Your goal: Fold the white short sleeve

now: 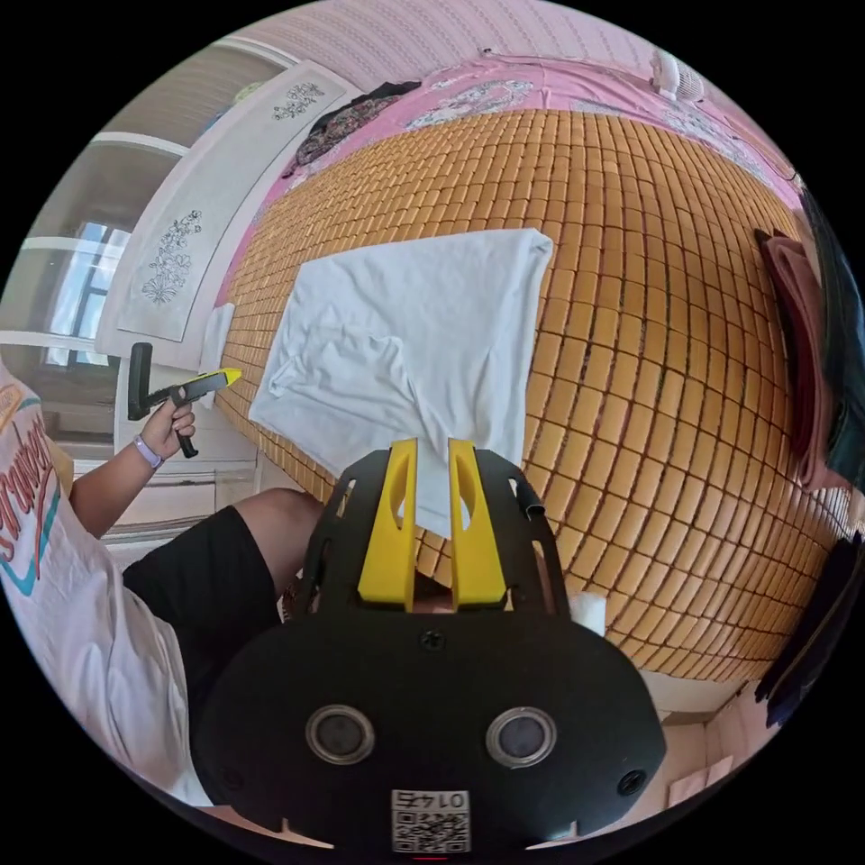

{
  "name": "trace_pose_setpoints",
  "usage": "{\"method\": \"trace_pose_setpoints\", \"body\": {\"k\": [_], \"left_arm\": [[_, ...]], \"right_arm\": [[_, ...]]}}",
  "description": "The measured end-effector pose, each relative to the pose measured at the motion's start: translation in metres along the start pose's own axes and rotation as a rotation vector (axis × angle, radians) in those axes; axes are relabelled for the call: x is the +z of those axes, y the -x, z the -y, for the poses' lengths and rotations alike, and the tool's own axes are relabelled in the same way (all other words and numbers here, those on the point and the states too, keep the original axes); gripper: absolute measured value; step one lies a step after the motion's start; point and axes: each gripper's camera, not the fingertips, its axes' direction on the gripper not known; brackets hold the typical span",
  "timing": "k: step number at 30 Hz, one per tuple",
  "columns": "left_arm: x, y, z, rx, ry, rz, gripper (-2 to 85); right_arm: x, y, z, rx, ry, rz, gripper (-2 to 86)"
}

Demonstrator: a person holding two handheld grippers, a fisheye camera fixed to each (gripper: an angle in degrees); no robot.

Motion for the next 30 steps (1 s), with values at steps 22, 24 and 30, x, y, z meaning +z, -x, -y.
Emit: {"method": "trace_pose_setpoints", "body": {"k": [22, 24, 30], "left_arm": [[0.063, -0.079, -0.006, 0.237, -0.059, 0.078, 3.8], [0.047, -0.088, -0.027, 0.286, -0.137, 0.103, 0.3], [0.016, -0.098, -0.098, 0.391, -0.272, 0.022, -0.9]], "right_arm": [[0.068, 0.038, -0.022, -0.212, -0.186, 0.007, 0.6], [0.06, 0.047, -0.037, -0.281, -0.228, 0.014, 0.3], [0.046, 0.066, -0.095, -0.425, -0.321, 0.109, 0.1]]}}
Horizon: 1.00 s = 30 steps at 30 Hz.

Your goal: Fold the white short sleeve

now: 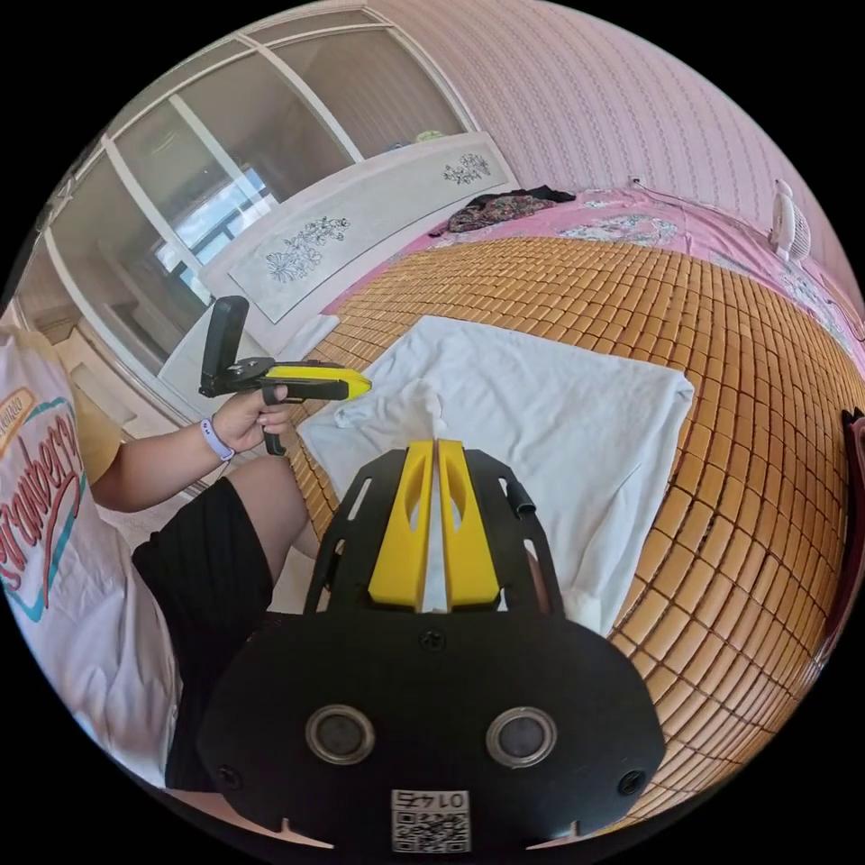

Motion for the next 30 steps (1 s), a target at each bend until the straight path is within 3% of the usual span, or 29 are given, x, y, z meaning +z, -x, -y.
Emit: {"method": "trace_pose_setpoints", "body": {"k": [4, 9, 16, 22, 25, 30], "left_arm": [[-0.028, -0.019, -0.041, -0.059, -0.02, -0.009, -0.9], [-0.055, -0.049, -0.061, -0.035, 0.013, 0.036, 0.0], [0.0, -0.06, -0.026, -0.031, 0.145, 0.03, 5.9], [0.057, -0.069, 0.019, -0.037, 0.198, 0.153, 6.6], [0.094, -0.06, 0.019, -0.069, 0.353, 0.199, 5.8], [0.067, -0.065, -0.015, 0.001, 0.324, 0.052, -0.2]], "right_arm": [[-0.003, 0.038, -0.036, -0.049, 0.042, 0.009, 0.6], [0.011, 0.069, -0.063, -0.056, 0.141, -0.128, 2.6], [0.001, 0.066, -0.1, 0.198, -0.078, -0.189, 5.5], [0.004, 0.044, -0.112, 0.346, -0.12, -0.324, 7.1], [0.003, 0.032, -0.113, 0.413, -0.18, -0.415, 7.6], [0.024, 0.009, -0.108, 0.479, -0.159, -0.505, 8.1]]}}
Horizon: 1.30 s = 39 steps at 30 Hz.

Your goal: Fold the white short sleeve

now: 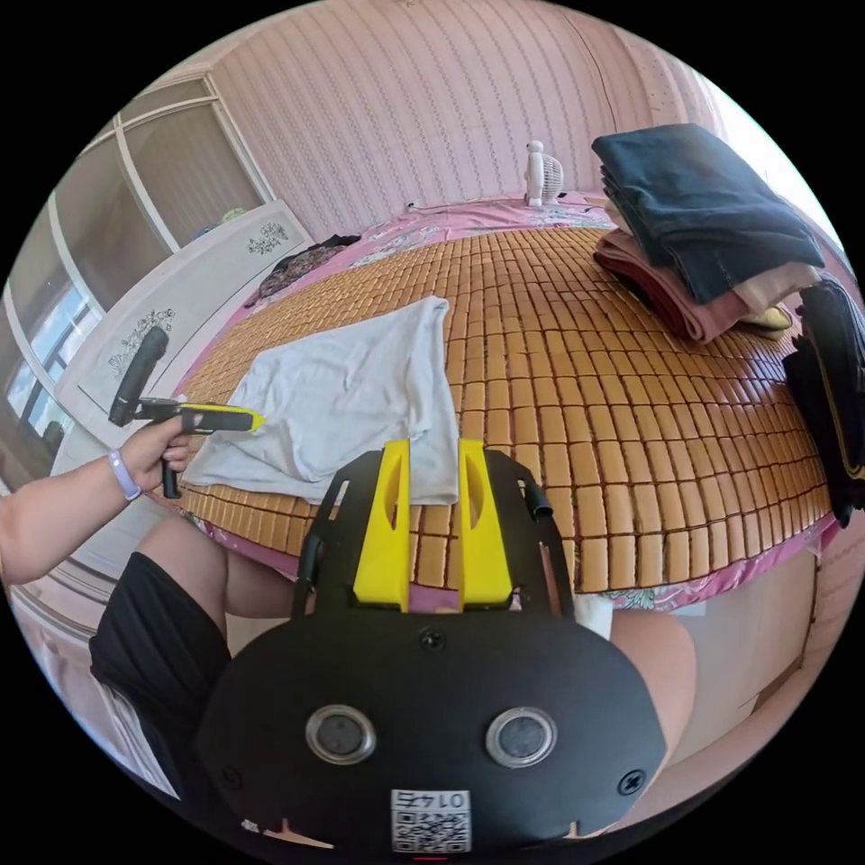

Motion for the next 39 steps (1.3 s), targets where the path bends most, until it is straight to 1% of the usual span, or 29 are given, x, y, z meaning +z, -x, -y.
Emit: {"method": "trace_pose_setpoints", "body": {"k": [3, 6, 9, 12, 15, 19, 21, 23, 24, 25, 26, 27, 28, 29, 30, 32, 33, 35, 37, 39], "left_arm": [[-0.021, -0.011, -0.052, 0.1, 0.003, -0.072, -0.5], [-0.037, -0.012, -0.102, 0.111, 0.048, -0.035, -0.4], [-0.054, -0.007, -0.131, 0.081, 0.024, -0.029, -0.2], [-0.066, -0.012, -0.137, 0.071, -0.063, -0.029, -0.2], [-0.058, -0.031, -0.127, 0.1, -0.144, -0.041, -0.2], [-0.028, -0.052, -0.111, 0.116, -0.169, -0.054, -0.2], [-0.008, -0.059, -0.108, 0.114, -0.167, -0.073, -0.3], [0.006, -0.06, -0.11, 0.109, -0.158, -0.071, -0.3], [0.015, -0.06, -0.112, 0.102, -0.139, -0.056, -0.4], [0.019, -0.06, -0.113, 0.097, -0.126, -0.046, -0.5], [0.027, -0.06, -0.117, 0.095, -0.101, -0.02, -0.7], [0.03, -0.061, -0.122, 0.111, -0.119, -0.011, -0.8], [0.029, -0.061, -0.125, 0.122, -0.133, -0.008, -0.8], [0.031, -0.061, -0.129, 0.134, -0.139, -0.005, -0.9], [0.031, -0.059, -0.133, 0.136, -0.15, -0.012, -0.9], [0.032, -0.055, -0.138, 0.138, -0.162, -0.029, -1.0], [0.033, -0.052, -0.141, 0.128, -0.166, -0.046, -1.0], [0.033, -0.047, -0.145, 0.12, -0.168, -0.068, -1.0], [0.034, -0.045, -0.149, 0.125, -0.174, -0.075, -1.0], [0.035, -0.044, -0.154, 0.129, -0.181, -0.078, -1.0]], "right_arm": [[0.028, 0.0, 0.007, 0.027, 0.082, 0.037, 6.0], [0.048, 0.004, 0.009, 0.029, 0.136, 0.043, 1.8], [0.053, 0.01, 0.014, 0.025, 0.162, 0.073, 0.7], [0.053, 0.013, 0.017, 0.043, 0.211, 0.064, 0.2], [0.059, 0.019, 0.02, 0.065, 0.28, 0.069, 0.0], [0.083, 0.038, 0.022, -0.003, 0.505, 0.03, 0.0], [0.091, 0.044, 0.02, -0.019, 0.568, -0.014, 0.0], [0.095, 0.058, 0.021, -0.098, 0.579, -0.129, 0.0], [0.096, 0.063, 0.023, -0.124, 0.568, -0.153, 0.0], [0.097, 0.077, 0.031, -0.185, 0.515, -0.181, 0.0], [0.099, 0.097, 0.042, -0.26, 0.439, -0.178, 0.0], [0.102, 0.108, 0.048, -0.302, 0.4, -0.165, 0.0], [0.114, 0.131, 0.061, -0.393, 0.348, -0.12, -0.1], [0.133, 0.155, 0.076, -0.476, 0.35, -0.059, -0.1], [0.145, 0.166, 0.083, -0.51, 0.368, -0.029, -0.1], [0.199, 0.208, 0.116, -0.613, 0.434, 0.064, -0.2], [0.212, 0.218, 0.123, -0.633, 0.44, 0.061, -0.2], [0.26, 0.252, 0.149, -0.71, 0.464, -0.009, -0.2], [0.288, 0.269, 0.163, -0.736, 0.467, -0.049, -0.2], [0.319, 0.277, 0.166, -0.744, 0.555, -0.08, -0.3]]}}
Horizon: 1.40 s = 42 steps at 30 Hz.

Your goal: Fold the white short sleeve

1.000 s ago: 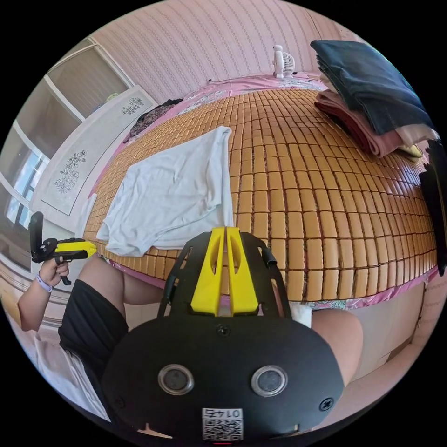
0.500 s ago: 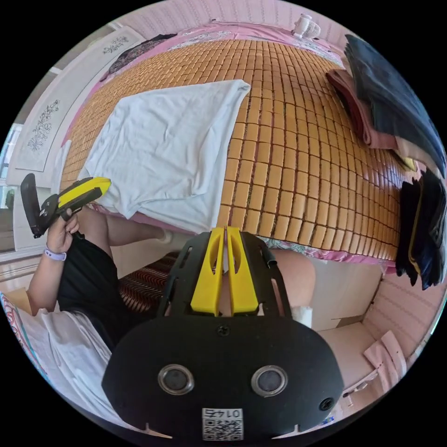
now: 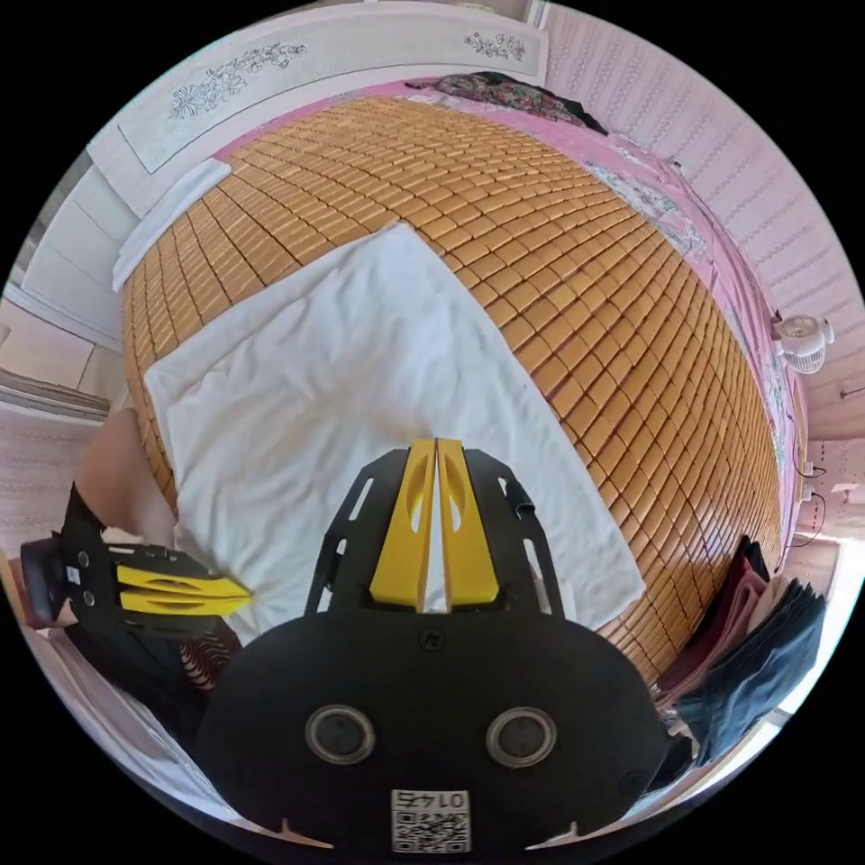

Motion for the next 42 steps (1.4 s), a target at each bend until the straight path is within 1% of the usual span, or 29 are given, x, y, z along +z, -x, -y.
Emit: {"method": "trace_pose_setpoints", "body": {"k": [1, 3, 4, 6, 7, 9, 10, 11, 14, 15, 16, 17, 18, 19, 21, 23, 24, 25, 26, 27, 29, 30, 32, 34, 37, 39, 40, 42], "left_arm": [[0.0, 0.0, -0.001, 0.001, -0.002, -0.001, -1.0], [0.0, 0.001, -0.007, 0.002, -0.01, -0.005, -1.0], [0.0, 0.001, -0.008, -0.002, -0.013, -0.007, -1.0], [-0.001, 0.0, -0.014, -0.006, -0.02, -0.001, -1.0], [-0.001, -0.001, -0.015, 0.001, -0.021, 0.006, -1.0], [-0.001, -0.007, -0.021, 0.023, -0.023, 0.036, -1.0], [-0.001, -0.008, -0.022, 0.025, -0.024, 0.042, -1.0], [-0.001, -0.01, -0.025, 0.028, -0.027, 0.05, -1.0], [-0.002, -0.011, -0.033, 0.029, -0.03, 0.048, -1.0], [-0.003, -0.01, -0.036, 0.026, -0.029, 0.04, -1.0], [-0.003, -0.01, -0.038, 0.025, -0.029, 0.035, -1.0], [-0.004, -0.009, -0.041, 0.025, -0.029, 0.023, -0.9], [-0.006, -0.009, -0.046, 0.024, -0.036, 0.014, -0.9], [-0.007, -0.008, -0.048, 0.022, -0.04, 0.01, -0.9], [-0.015, -0.011, -0.056, 0.039, -0.062, -0.003, -0.6], [-0.026, -0.017, -0.061, 0.067, -0.111, -0.026, 0.0], [-0.034, -0.022, -0.065, 0.082, -0.152, -0.045, 1.4], [-0.037, -0.024, -0.066, 0.089, -0.172, -0.053, 2.5], [-0.042, -0.03, -0.067, 0.105, -0.198, -0.073, 4.8], [-0.043, -0.036, -0.068, 0.122, -0.213, -0.09, 7.3], [-0.044, -0.046, -0.069, 0.145, -0.247, -0.113, 8.9], [-0.043, -0.055, -0.069, 0.169, -0.268, -0.124, 10.5], [-0.04, -0.071, -0.066, 0.226, -0.281, -0.124, 12.6], [-0.035, -0.089, -0.062, 0.274, -0.266, -0.119, 13.6], [-0.016, -0.113, -0.052, 0.317, -0.207, -0.158, 14.0], [0.001, -0.128, -0.046, 0.331, -0.172, -0.173, 14.5], [0.005, -0.131, -0.045, 0.339, -0.163, -0.172, 14.6], [0.022, -0.143, -0.041, 0.369, -0.119, -0.151, 16.2]], "right_arm": [[-0.003, -0.003, 0.006, 0.024, -0.051, 0.01, -0.3], [-0.002, -0.01, 0.024, 0.023, 0.042, 0.064, -0.4], [-0.004, -0.011, 0.034, -0.022, 0.104, 0.087, -0.4], [-0.008, -0.016, 0.045, -0.037, 0.11, 0.067, -0.4], [-0.004, -0.024, 0.05, -0.009, 0.121, 0.02, -0.4], [-0.003, -0.035, 0.056, 0.03, 0.111, 0.054, -0.4], [-0.004, -0.04, 0.063, 0.021, 0.158, 0.077, -0.4], [-0.007, -0.041, 0.069, -0.01, 0.211, 0.071, -0.4], [-0.016, -0.045, 0.077, -0.034, 0.19, -0.056, -0.4], [-0.013, -0.046, 0.078, -0.036, 0.199, -0.069, -0.4], [-0.002, -0.046, 0.078, -0.065, 0.231, -0.097, -0.3], [-0.004, -0.045, 0.075, -0.104, 0.215, -0.144, -0.3], [-0.007, -0.047, 0.074, -0.104, 0.212, -0.143, -0.3], [-0.016, -0.055, 0.07, -0.077, 0.196, -0.1, -0.3], [-0.045, -0.073, 0.048, 0.016, 0.071, -0.022, -0.2], [-0.09, -0.098, -0.009, 0.14, -0.124, 0.119, 0.0], [-0.098, -0.102, -0.028, 0.165, -0.154, 0.145, 0.2], [-0.111, -0.11, -0.068, 0.215, -0.196, 0.173, 0.5], [-0.12, -0.115, -0.112, 0.277, -0.229, 0.185, 1.0], [-0.122, -0.118, -0.135, 0.313, -0.239, 0.193, 1.5], [-0.115, -0.124, -0.217, 0.452, -0.194, 0.261, 5.2], [-0.112, -0.125, -0.234, 0.482, -0.164, 0.279, 6.6], [-0.102, -0.129, -0.289, 0.599, -0.046, 0.344, 10.3], [-0.1, -0.132, -0.315, 0.655, 0.021, 0.411, 12.0], [-0.103, -0.135, -0.339, 0.658, 0.062, 0.437, 11.9], [-0.103, -0.142, -0.345, 0.654, 0.074, 0.49, 11.7], [-0.107, -0.148, -0.35, 0.658, 0.07, 0.509, 10.9], [-0.116, -0.155, -0.358, 0.644, 0.085, 0.477, 8.1]]}}
